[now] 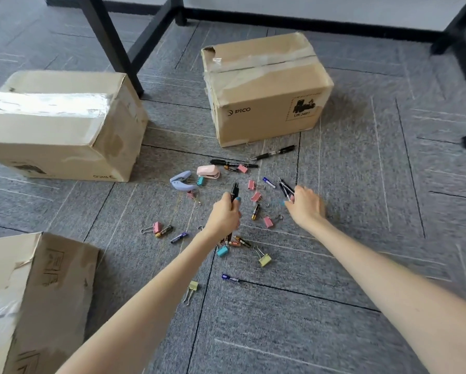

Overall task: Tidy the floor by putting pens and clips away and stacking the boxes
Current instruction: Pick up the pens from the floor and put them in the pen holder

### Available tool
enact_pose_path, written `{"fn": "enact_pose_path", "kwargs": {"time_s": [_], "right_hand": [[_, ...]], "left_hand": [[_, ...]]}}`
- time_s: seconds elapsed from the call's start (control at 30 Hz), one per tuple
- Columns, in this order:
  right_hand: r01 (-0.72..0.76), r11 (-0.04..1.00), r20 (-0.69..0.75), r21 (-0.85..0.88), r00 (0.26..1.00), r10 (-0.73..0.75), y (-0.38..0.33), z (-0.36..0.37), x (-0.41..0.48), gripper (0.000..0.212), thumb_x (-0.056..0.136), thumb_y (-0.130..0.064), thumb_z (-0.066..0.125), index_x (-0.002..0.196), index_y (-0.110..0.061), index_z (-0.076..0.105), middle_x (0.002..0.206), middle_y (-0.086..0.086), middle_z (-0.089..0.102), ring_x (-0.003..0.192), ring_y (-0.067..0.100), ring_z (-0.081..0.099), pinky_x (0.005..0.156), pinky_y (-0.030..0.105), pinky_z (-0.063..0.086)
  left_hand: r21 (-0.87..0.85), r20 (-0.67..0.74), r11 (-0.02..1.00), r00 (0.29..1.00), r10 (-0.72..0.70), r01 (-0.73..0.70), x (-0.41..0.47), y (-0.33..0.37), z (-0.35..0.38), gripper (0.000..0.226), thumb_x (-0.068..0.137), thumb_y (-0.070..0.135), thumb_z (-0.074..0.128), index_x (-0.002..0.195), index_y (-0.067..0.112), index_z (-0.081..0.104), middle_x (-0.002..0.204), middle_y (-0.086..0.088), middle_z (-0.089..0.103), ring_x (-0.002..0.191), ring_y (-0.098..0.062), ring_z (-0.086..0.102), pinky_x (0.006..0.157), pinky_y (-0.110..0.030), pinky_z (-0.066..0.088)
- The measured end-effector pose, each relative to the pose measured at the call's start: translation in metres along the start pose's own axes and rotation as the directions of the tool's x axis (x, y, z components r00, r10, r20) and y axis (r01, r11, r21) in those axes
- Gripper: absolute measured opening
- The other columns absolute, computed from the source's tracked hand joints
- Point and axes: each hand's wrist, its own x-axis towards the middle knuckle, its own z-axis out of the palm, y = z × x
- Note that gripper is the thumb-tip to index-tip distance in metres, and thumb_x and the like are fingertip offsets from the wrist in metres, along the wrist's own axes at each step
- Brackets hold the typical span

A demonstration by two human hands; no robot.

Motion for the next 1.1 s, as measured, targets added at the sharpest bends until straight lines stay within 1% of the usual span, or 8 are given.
{"fn": "enact_pose_path", "kwargs": {"time_s": [0.1, 0.2, 0.37, 0.5, 0.63, 0.8, 1.0, 1.1], "right_hand": [[-0.037, 0.999, -0.033, 0.037, 0.999, 0.038, -0.004, 0.004, 0.005, 0.043, 0.088, -0.025, 0.067, 0.119, 0.002, 0.053, 0.104, 0.012, 0.065, 0.076, 0.020, 0.060, 0.056, 0.024, 0.043], [-0.059, 0.998, -0.024, 0.031, 0.998, 0.059, -0.007, 0.007, 0.008, 0.046, 0.092, -0.023, 0.063, 0.126, 0.004, 0.048, 0.093, 0.010, 0.068, 0.061, 0.015, 0.052, 0.045, 0.019, 0.032], [0.031, 0.993, -0.035, 0.117, 0.999, -0.027, -0.017, 0.005, 0.029, 0.040, 0.096, -0.027, 0.052, 0.124, 0.002, 0.047, 0.067, -0.002, 0.051, 0.047, 0.005, 0.039, 0.039, 0.020, 0.025], [0.080, 0.976, -0.058, 0.202, 0.996, -0.070, -0.026, -0.009, 0.061, 0.038, 0.099, -0.018, 0.047, 0.132, -0.001, 0.036, 0.065, -0.002, 0.049, 0.047, 0.009, 0.043, 0.039, 0.023, 0.026], [0.167, 0.978, -0.082, 0.127, 0.984, -0.157, -0.028, -0.011, 0.089, 0.032, 0.097, -0.011, 0.051, 0.127, -0.002, 0.041, 0.062, -0.003, 0.046, 0.047, 0.009, 0.041, 0.040, 0.022, 0.029], [0.220, 0.976, -0.049, 0.005, 0.974, -0.219, -0.032, 0.000, 0.111, 0.040, 0.094, -0.002, 0.052, 0.133, -0.001, 0.041, 0.077, 0.007, 0.058, 0.059, 0.018, 0.056, 0.055, 0.030, 0.053], [0.273, 0.961, -0.121, -0.053, 0.953, -0.277, -0.040, 0.005, 0.124, 0.047, 0.091, 0.004, 0.051, 0.136, -0.003, 0.037, 0.096, 0.015, 0.063, 0.060, 0.020, 0.058, 0.054, 0.031, 0.052], [0.315, 0.943, -0.101, -0.105, 0.940, -0.325, -0.047, 0.003, 0.134, 0.048, 0.091, 0.004, 0.050, 0.136, -0.005, 0.039, 0.105, 0.016, 0.061, 0.059, 0.020, 0.058, 0.051, 0.030, 0.047]], "left_hand": [[0.008, 0.004, 1.000, 1.000, 0.028, -0.028, 0.010, 0.005, 0.003, 0.024, 0.103, 0.023, 0.035, 0.103, 0.003, 0.046, 0.085, -0.014, 0.066, 0.054, -0.019, 0.056, 0.056, -0.038, 0.052], [0.034, 0.012, 0.999, 0.999, 0.038, -0.039, 0.021, 0.008, 0.002, 0.020, 0.103, 0.020, 0.033, 0.104, 0.004, 0.046, 0.085, -0.012, 0.065, 0.053, -0.019, 0.056, 0.052, -0.034, 0.050], [0.187, -0.077, 0.979, 0.992, 0.100, -0.084, 0.056, 0.023, -0.012, 0.021, 0.100, 0.025, 0.040, 0.101, 0.005, 0.046, 0.100, -0.018, 0.065, 0.083, -0.038, 0.063, 0.069, -0.040, 0.051], [0.607, -0.176, 0.788, 0.950, 0.258, -0.101, 0.086, 0.041, -0.035, 0.018, 0.092, 0.021, 0.051, 0.106, 0.011, 0.049, 0.089, -0.012, 0.068, 0.077, -0.034, 0.062, 0.065, -0.037, 0.044], [0.811, -0.108, 0.573, 0.934, 0.342, -0.116, 0.111, 0.047, -0.043, 0.032, 0.085, 0.007, 0.052, 0.116, 0.012, 0.054, 0.082, -0.011, 0.069, 0.067, -0.030, 0.061, 0.057, -0.032, 0.043], [0.886, -0.005, 0.438, 0.939, 0.343, -0.155, 0.131, 0.043, -0.041, 0.016, 0.092, 0.008, 0.051, 0.105, 0.011, 0.061, 0.080, -0.008, 0.068, 0.060, -0.023, 0.054, 0.055, -0.031, 0.043], [0.904, 0.049, 0.383, 0.936, 0.347, -0.190, 0.145, 0.045, -0.044, 0.014, 0.095, 0.016, 0.055, 0.107, 0.012, 0.060, 0.086, -0.007, 0.068, 0.063, -0.020, 0.052, 0.057, -0.031, 0.040], [0.911, 0.080, 0.350, 0.926, 0.370, -0.218, 0.149, 0.044, -0.044, 0.021, 0.093, 0.011, 0.058, 0.114, 0.013, 0.060, 0.106, -0.009, 0.063, 0.061, -0.016, 0.050, 0.054, -0.027, 0.040]]}}
